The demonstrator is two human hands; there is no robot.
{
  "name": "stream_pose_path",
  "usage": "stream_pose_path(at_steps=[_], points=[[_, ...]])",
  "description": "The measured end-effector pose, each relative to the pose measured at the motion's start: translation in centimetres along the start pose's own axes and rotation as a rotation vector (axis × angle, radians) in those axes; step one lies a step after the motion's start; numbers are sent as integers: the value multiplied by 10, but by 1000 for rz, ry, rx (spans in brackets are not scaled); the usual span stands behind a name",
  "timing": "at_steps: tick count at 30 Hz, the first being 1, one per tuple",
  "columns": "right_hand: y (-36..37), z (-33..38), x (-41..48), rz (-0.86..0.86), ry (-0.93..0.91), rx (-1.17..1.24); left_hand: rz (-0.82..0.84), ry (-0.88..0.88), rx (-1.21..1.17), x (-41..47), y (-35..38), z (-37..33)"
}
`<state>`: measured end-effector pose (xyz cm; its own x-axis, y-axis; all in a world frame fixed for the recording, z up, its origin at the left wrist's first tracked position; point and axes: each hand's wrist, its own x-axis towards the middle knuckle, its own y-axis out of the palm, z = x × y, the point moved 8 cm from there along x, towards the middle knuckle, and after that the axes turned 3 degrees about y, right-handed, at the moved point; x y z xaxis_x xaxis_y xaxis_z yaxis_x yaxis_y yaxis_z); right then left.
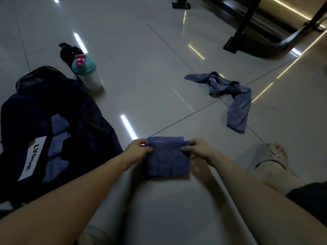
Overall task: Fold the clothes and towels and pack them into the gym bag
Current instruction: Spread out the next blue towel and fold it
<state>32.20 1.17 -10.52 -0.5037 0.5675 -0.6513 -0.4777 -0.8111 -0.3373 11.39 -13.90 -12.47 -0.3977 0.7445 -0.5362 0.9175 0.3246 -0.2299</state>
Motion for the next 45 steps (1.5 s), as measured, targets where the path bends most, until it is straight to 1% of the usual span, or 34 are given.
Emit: stream_pose_path(at_steps=[3, 6, 11, 15, 20, 23, 25, 26, 28, 29, 30, 31, 33, 34, 37, 39, 42, 45], points=[[3, -3, 11, -159, -1, 104, -149, 29, 6, 5, 0, 2], [5, -7, 24, -237, -3, 41, -244, 36, 84, 11, -3, 0], [4, -6, 37, -276, 21, -146, -277, -25, 164, 20, -3, 6], [4, -7, 50, -318, 39, -279, -319, -24, 235, 23, -3, 2], [6, -14, 57, -371, 70, -363, -350, -20, 353, 27, 0, 0], [8, -14, 55, -404, 81, -372, -379, -7, 390, 24, 4, -2], [9, -13, 48, -427, 76, -319, -412, 41, 426, 17, 3, -7], [9, -14, 43, -425, 81, -270, -456, 116, 485, 11, 0, -13], [12, -25, 33, -396, 136, -152, -534, 376, 660, -5, 4, -28], [13, -31, 28, -374, 169, -90, -523, 505, 735, -10, 12, -33], [15, -35, 22, -351, 187, -13, -460, 601, 800, -11, 25, -33], [15, -36, 15, -328, 189, 74, -360, 651, 860, -8, 39, -30], [17, -36, 3, -260, 182, 213, -173, 625, 998, 2, 61, -16], [18, -37, -2, -214, 179, 229, -119, 586, 1053, 8, 66, -8], [25, -44, -13, -86, 176, 160, -84, 512, 1118, 15, 69, 6], [27, -49, -18, -68, 171, 194, -71, 483, 1128, 16, 70, 9], [26, -51, -23, -117, 135, 206, -65, 453, 1165, 17, 71, 11], [28, -63, -31, -209, 160, 330, -71, 444, 1168, 17, 71, 11]])
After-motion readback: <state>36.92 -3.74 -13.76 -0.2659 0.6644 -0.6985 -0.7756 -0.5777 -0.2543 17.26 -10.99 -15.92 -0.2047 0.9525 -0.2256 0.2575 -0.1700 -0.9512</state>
